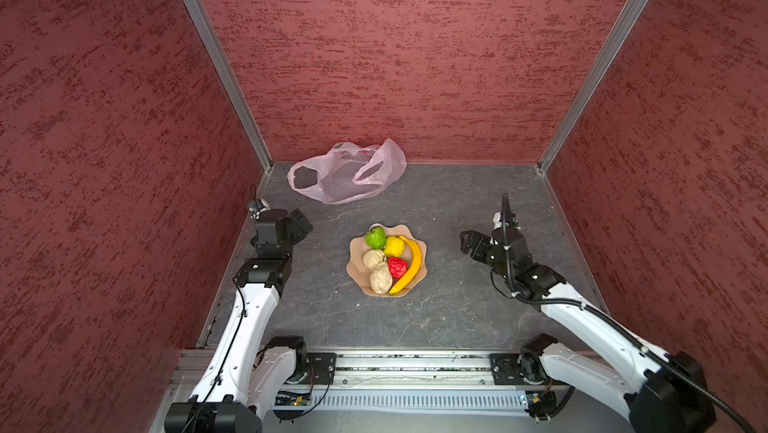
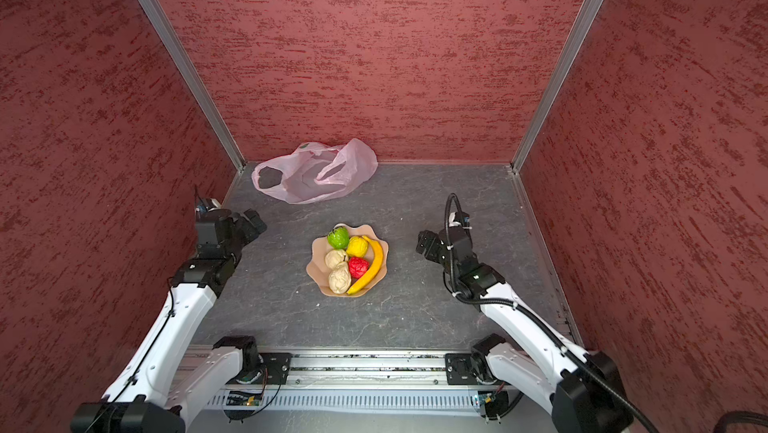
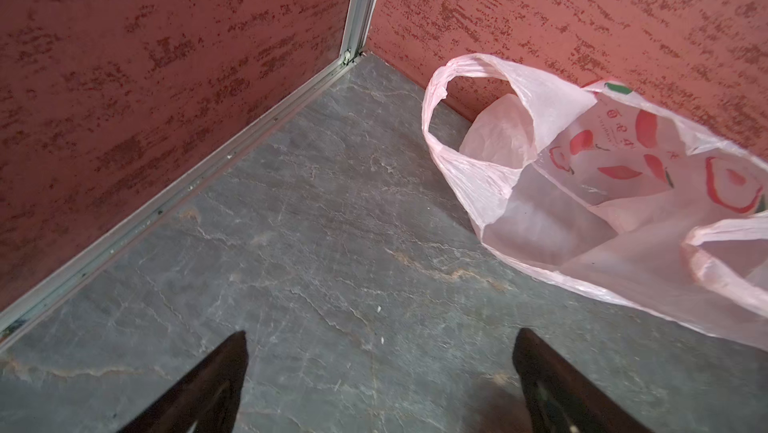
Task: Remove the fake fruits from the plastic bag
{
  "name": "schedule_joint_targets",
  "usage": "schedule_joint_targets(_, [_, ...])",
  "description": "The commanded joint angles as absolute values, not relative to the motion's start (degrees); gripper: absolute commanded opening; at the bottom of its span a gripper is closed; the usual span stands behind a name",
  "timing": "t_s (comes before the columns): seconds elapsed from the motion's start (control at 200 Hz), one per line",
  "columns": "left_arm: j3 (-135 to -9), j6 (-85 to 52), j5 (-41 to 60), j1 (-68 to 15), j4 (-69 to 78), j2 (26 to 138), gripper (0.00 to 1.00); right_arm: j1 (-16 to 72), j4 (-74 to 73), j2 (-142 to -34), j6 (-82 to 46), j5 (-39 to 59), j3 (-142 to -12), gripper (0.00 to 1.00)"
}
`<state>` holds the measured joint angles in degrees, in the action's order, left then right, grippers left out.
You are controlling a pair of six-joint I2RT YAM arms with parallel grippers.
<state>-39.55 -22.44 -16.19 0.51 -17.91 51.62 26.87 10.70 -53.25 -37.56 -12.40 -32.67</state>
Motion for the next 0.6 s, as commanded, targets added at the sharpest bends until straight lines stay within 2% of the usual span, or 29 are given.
schedule_joint_targets(0.0, [-32.94,-8.94,-17.24,-0.04,-0.99,51.79,1.0,26.63,3.79,-46.8,-34.4,-22.71,-28.59,0.99])
schedule_joint_targets(0.215, [-25.06,-8.52,-14.69,-0.18,16.41,60.1,1.0,26.63,-0.72,-37.68,-30.91,-29.92,-23.06,0.99])
schedule_joint_targets(0.471, [-21.0,-4.78,-13.88,-2.11,39.33,75.89,0.99,26.63,-1.68,-39.04,-28.42,-32.01,-22.32,0.99])
schedule_joint_targets(0.591, [-22.6,-1.77,-13.54,-2.29,40.44,78.35,1.0,26.58,-4.26,-40.39,-27.38,-33.02,-21.82,0.99])
